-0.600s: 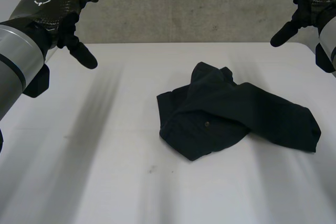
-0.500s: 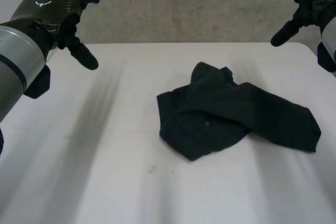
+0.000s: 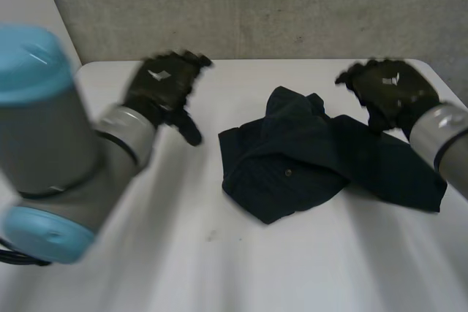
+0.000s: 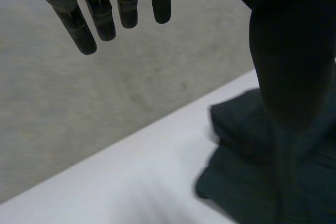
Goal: Fold the shorts.
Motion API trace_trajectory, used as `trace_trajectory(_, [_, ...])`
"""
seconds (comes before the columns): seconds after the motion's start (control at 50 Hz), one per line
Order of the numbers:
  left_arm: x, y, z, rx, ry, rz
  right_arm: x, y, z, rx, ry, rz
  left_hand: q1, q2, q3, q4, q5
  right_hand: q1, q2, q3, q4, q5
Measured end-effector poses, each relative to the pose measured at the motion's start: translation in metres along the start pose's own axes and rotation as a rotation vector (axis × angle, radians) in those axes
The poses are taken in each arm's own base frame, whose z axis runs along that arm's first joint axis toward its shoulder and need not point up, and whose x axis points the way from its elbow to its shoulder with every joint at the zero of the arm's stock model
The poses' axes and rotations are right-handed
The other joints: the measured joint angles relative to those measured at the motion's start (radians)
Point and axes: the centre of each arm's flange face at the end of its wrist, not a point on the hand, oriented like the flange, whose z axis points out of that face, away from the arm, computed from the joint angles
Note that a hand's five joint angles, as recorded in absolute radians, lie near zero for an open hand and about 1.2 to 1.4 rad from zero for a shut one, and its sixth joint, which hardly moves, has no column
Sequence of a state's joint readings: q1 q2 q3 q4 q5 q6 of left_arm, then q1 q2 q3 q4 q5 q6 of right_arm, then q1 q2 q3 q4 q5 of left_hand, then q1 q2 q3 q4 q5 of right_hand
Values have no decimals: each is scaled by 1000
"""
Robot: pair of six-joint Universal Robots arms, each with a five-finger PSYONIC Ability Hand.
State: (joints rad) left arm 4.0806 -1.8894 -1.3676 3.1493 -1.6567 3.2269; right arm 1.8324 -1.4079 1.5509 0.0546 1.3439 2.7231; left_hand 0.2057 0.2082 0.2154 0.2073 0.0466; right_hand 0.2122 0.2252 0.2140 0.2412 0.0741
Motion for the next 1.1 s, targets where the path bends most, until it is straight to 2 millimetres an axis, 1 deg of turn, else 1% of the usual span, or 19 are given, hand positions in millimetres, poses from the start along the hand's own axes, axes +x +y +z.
trace_trajectory(0.06, [23, 31, 14, -28, 51, 11, 4, 28, -2, -40, 20, 9, 0, 1, 0, 0, 0, 0, 0, 0, 0, 0])
trace_trajectory(0.26, [63, 102, 47, -124, 118, 46, 14, 71, -9, -73, 99, 29, 138, 124, 116, 127, 118, 0, 0, 0, 0, 0])
trace_trajectory(0.34, [63, 114, 57, -139, 91, 54, 13, 75, -10, -79, 101, 31, 423, 377, 368, 378, 363, 0, 0, 0, 0, 0])
trace_trajectory(0.36, [63, 116, 59, -143, 75, 57, 12, 76, -11, -81, 100, 31, 683, 649, 639, 647, 620, 0, 0, 0, 0, 0])
trace_trajectory(0.38, [63, 116, 59, -143, 75, 57, 12, 76, -11, -81, 100, 31, 683, 649, 639, 647, 620, 0, 0, 0, 0, 0])
trace_trajectory(0.4, [59, 120, 64, -149, 32, 69, 10, 77, -11, -83, 97, 31, 852, 872, 849, 860, 833, 0, 0, 0, 0, 0])
trace_trajectory(0.5, [48, 120, 69, -152, -68, 106, 7, 77, -13, -85, 88, 29, 921, 985, 971, 984, 928, 0, 0, 0, 0, 0])
trace_trajectory(0.62, [8, 93, 74, -108, -232, 130, 4, 78, -13, -80, 84, 26, 921, 986, 972, 996, 928, 0, 0, 0, 0, 0])
trace_trajectory(0.68, [-41, 54, 77, -17, -364, 111, 3, 79, -13, -78, 83, 25, 921, 988, 972, 996, 928, 0, 0, 0, 0, 0])
trace_trajectory(0.74, [-73, 24, 75, 64, -446, 101, 2, 79, -13, -78, 79, 24, 921, 988, 972, 996, 928, 0, 0, 0, 0, 0])
trace_trajectory(0.76, [-73, 24, 75, 64, -446, 101, 2, 79, -13, -78, 79, 24, 921, 988, 972, 996, 928, 0, 0, 0, 0, 0])
trace_trajectory(0.78, [-89, 4, 72, 123, -488, 100, 2, 79, -13, -78, 78, 24, 925, 988, 973, 996, 932, 0, 0, 0, 0, 0])
trace_trajectory(0.86, [-100, -29, 63, 231, -524, 105, -7, 78, -14, -75, 52, 21, 931, 989, 973, 996, 935, 0, 0, 0, 0, 0])
trace_trajectory(0.94, [-85, -48, 58, 312, -490, 106, -13, 77, -16, -74, 36, 19, 931, 990, 973, 996, 935, 0, 0, 0, 0, 0])
trace_trajectory(1.0, [-47, -53, 55, 367, -369, 110, -16, 77, -17, -74, 28, 18, 931, 991, 977, 996, 935, 0, 0, 0, 0, 0])
trace_trajectory(1.02, [-47, -53, 55, 367, -369, 110, -16, 77, -17, -74, 28, 18, 931, 991, 977, 996, 935, 0, 0, 0, 0, 0])
trace_trajectory(1.04, [-20, -48, 55, 378, -278, 116, -17, 77, -17, -74, 27, 18, 931, 991, 977, 996, 935, 0, 0, 0, 0, 0])
trace_trajectory(1.06, [-20, -48, 55, 378, -278, 116, -17, 77, -17, -74, 27, 18, 931, 991, 977, 996, 935, 0, 0, 0, 0, 0])
trace_trajectory(1.1, [22, -33, 53, 376, -133, 129, -17, 78, -18, -75, 29, 18, 931, 991, 977, 996, 935, 0, 0, 0, 0, 0])
